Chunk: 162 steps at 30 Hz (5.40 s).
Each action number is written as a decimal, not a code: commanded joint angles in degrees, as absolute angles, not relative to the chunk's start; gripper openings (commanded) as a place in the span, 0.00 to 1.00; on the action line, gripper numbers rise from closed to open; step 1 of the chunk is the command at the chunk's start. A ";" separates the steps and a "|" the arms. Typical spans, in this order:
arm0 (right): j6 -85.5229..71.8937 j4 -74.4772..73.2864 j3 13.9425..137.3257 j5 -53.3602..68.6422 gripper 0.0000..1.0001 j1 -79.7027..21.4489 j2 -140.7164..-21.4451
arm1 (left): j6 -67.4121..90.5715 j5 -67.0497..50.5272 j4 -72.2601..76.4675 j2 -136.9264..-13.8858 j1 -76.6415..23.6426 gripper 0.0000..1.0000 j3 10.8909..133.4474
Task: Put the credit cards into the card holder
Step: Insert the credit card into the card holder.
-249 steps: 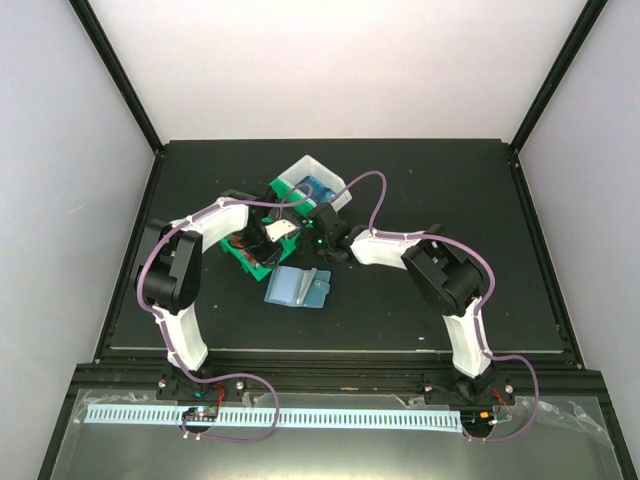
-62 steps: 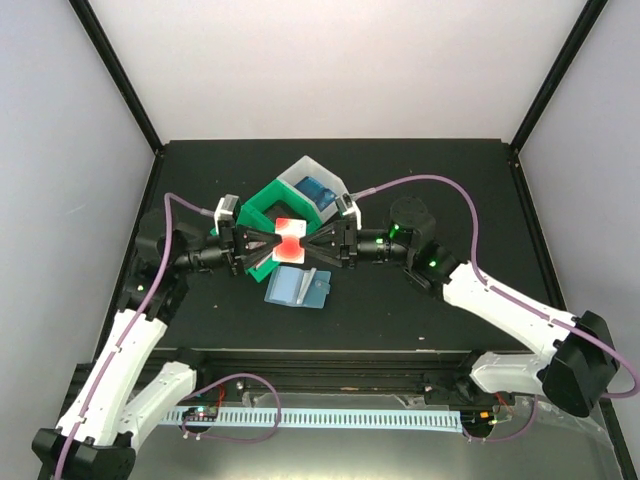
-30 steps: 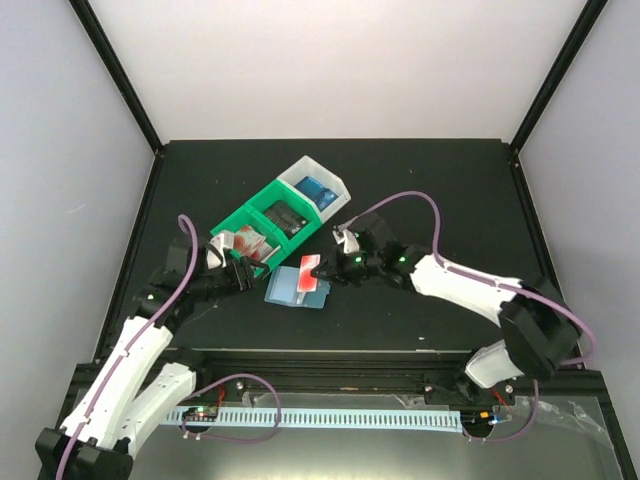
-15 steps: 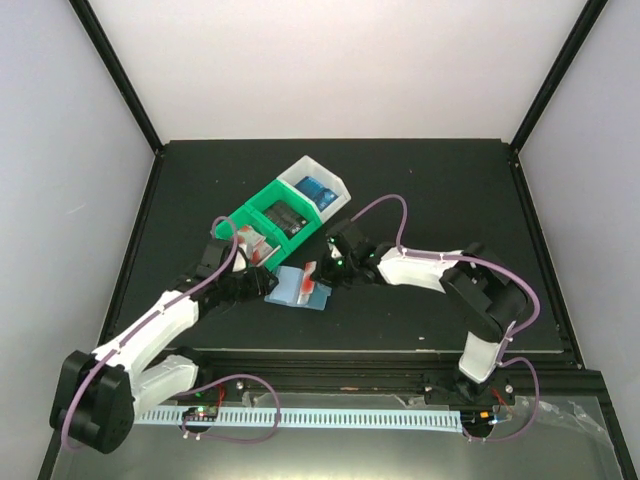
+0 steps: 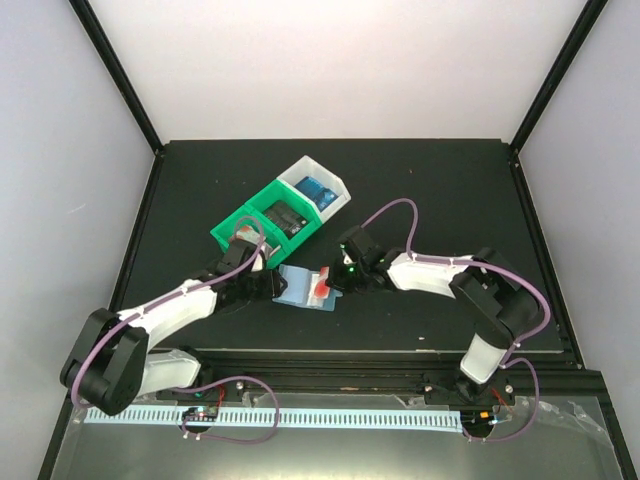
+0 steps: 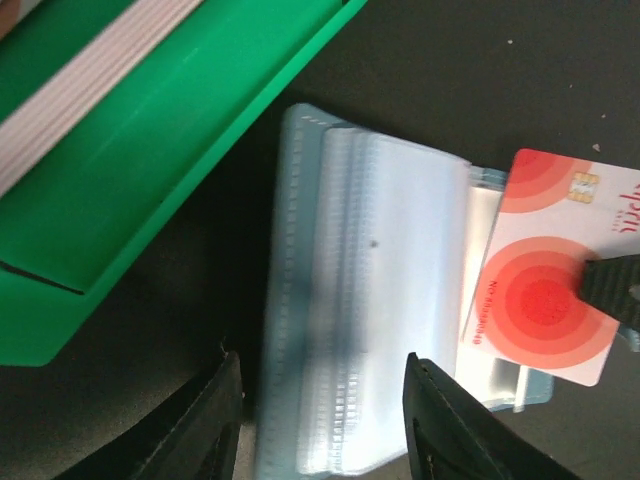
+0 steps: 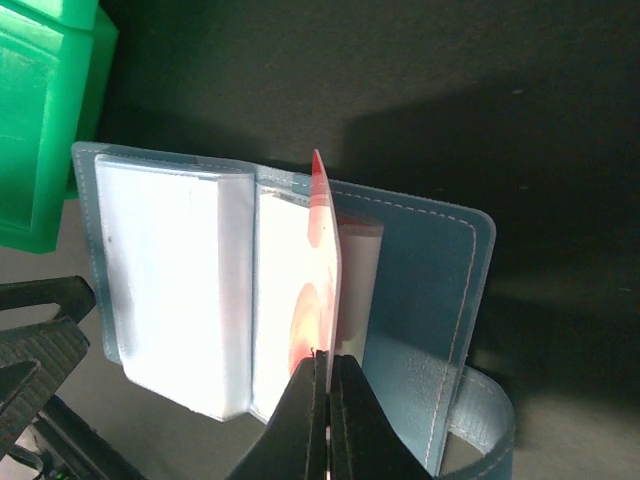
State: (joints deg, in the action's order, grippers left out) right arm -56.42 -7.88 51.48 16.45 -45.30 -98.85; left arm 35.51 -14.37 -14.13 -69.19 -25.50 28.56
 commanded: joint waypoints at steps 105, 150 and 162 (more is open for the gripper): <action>-43.72 -20.92 62.23 9.71 0.41 -50.97 -103.22 | 36.74 -14.43 -5.28 -78.34 -37.62 0.15 27.78; -40.51 -28.50 64.84 0.86 0.01 -53.79 -106.51 | 43.98 -15.50 -0.29 -76.05 -37.54 0.37 27.69; -41.46 -27.77 63.55 0.50 0.01 -53.79 -107.05 | 44.12 -17.52 2.68 -77.66 -37.57 0.34 27.64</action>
